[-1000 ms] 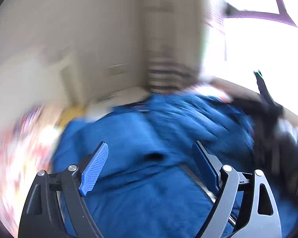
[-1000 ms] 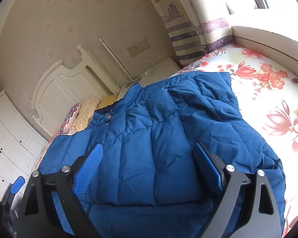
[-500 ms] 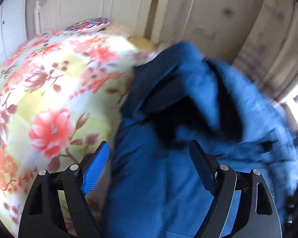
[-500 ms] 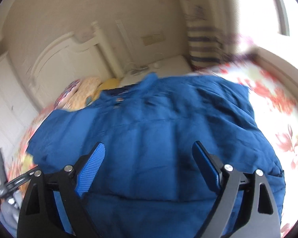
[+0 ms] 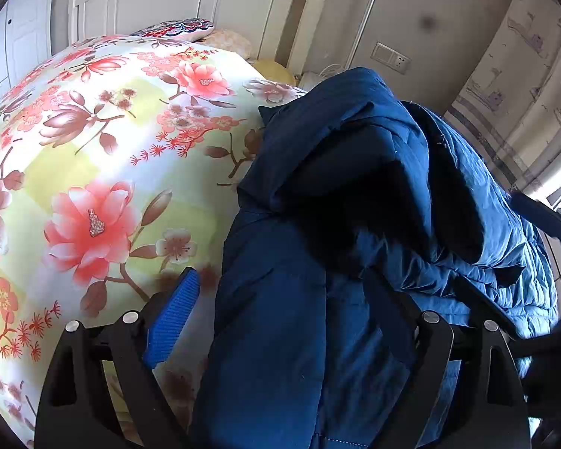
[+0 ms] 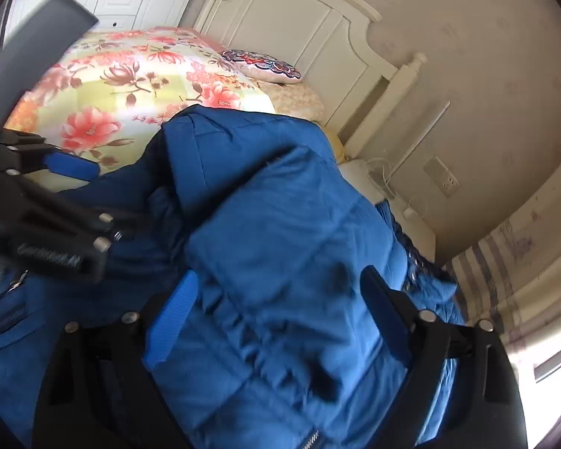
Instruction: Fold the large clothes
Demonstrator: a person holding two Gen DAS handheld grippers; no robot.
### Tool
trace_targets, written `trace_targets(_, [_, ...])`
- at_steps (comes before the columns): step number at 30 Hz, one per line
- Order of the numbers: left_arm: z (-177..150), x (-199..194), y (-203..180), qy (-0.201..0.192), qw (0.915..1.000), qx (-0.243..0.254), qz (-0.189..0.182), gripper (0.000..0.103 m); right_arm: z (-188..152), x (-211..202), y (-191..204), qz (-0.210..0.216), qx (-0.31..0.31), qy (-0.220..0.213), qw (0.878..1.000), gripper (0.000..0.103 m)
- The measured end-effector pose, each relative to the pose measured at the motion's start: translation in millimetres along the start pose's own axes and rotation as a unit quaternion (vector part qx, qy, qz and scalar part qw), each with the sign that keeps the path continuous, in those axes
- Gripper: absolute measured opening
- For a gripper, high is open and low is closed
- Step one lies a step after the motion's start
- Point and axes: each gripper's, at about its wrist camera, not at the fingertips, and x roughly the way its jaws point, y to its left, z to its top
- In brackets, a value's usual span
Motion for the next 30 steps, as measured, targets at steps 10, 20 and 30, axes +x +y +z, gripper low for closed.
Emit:
trace_targets(10, [0.1, -0.8, 2.5, -0.001, 1.0, -0.003, -0.009, 0.087, -122.9, -101.4, -163.4, 0.168, 0.506, -0.187, 0.825, 0.016])
trace_targets(20, [-0.2, -0.6, 3.4, -0.001, 1.0, -0.003, -0.008, 0.088, -263.6, -80.9, -194.3, 0.113, 0.693, -0.077, 0.708, 0.068])
trace_targets(30, [-0.2, -1.2, 3.6, -0.002, 0.9999, -0.004, -0.009, 0.088, -231.4, -85.3, -199.6, 0.108, 0.638, -0.084, 0.758, 0.018])
